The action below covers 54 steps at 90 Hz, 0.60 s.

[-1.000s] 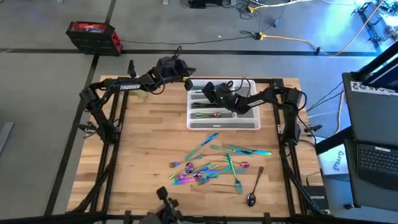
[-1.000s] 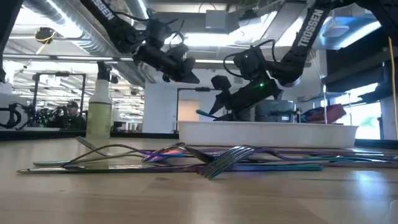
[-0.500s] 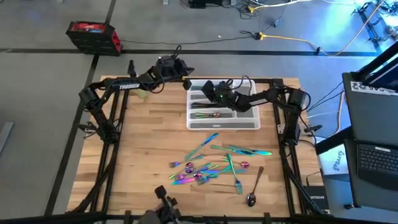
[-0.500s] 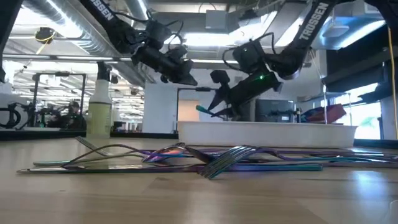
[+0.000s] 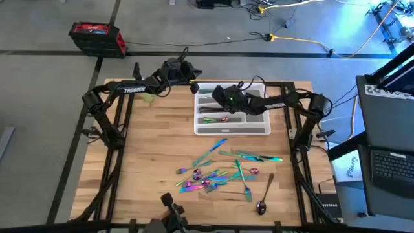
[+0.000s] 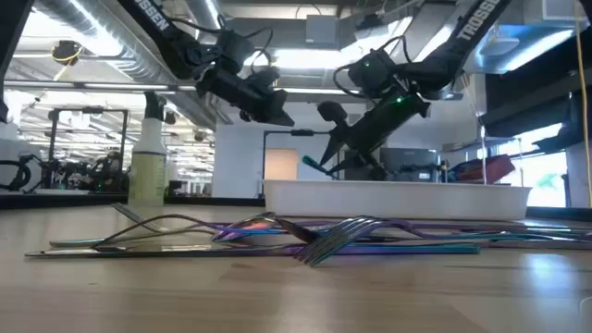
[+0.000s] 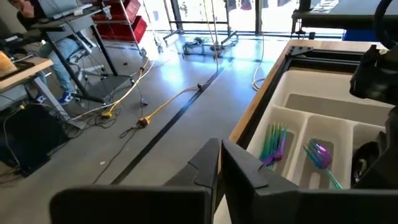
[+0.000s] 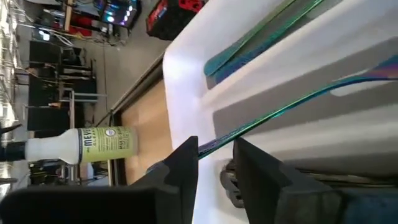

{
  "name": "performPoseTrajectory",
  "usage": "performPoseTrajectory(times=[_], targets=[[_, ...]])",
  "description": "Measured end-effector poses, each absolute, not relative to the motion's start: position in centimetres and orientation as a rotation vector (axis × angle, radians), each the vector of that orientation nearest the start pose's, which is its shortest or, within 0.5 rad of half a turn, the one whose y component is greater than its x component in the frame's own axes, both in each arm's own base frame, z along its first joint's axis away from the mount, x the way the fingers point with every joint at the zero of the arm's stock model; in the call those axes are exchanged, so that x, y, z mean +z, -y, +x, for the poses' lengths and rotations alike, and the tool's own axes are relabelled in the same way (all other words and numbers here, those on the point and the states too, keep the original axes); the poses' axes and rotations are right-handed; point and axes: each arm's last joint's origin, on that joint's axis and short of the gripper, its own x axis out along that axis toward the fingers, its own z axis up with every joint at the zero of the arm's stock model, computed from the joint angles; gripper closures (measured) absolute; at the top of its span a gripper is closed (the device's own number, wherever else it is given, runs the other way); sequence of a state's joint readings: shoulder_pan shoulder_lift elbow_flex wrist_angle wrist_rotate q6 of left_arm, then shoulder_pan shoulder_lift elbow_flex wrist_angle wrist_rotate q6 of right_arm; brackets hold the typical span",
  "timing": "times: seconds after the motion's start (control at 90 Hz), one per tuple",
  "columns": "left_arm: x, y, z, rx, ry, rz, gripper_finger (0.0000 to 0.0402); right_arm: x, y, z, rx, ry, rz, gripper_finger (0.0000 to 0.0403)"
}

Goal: Sort silverware
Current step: Put the blue fork on the white silverware tray

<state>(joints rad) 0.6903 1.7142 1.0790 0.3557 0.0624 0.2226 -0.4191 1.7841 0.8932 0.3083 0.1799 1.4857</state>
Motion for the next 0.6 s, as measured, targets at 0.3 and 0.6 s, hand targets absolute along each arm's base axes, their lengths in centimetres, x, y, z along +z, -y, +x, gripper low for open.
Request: performPoseTrajectory(times=[0.3,0.6], targets=[[24.1,-24.5,29.5,0.598,-0.333,0.107,0.0399,15.4,14.8,32.3,-0.899,-0.11,1.461,0.0317],[24.1,-25.0,29.0,0.617,-0.332,0.099,0.0399,16.7,15.5,32.9,-0.946,-0.213,1.31,0.0317]])
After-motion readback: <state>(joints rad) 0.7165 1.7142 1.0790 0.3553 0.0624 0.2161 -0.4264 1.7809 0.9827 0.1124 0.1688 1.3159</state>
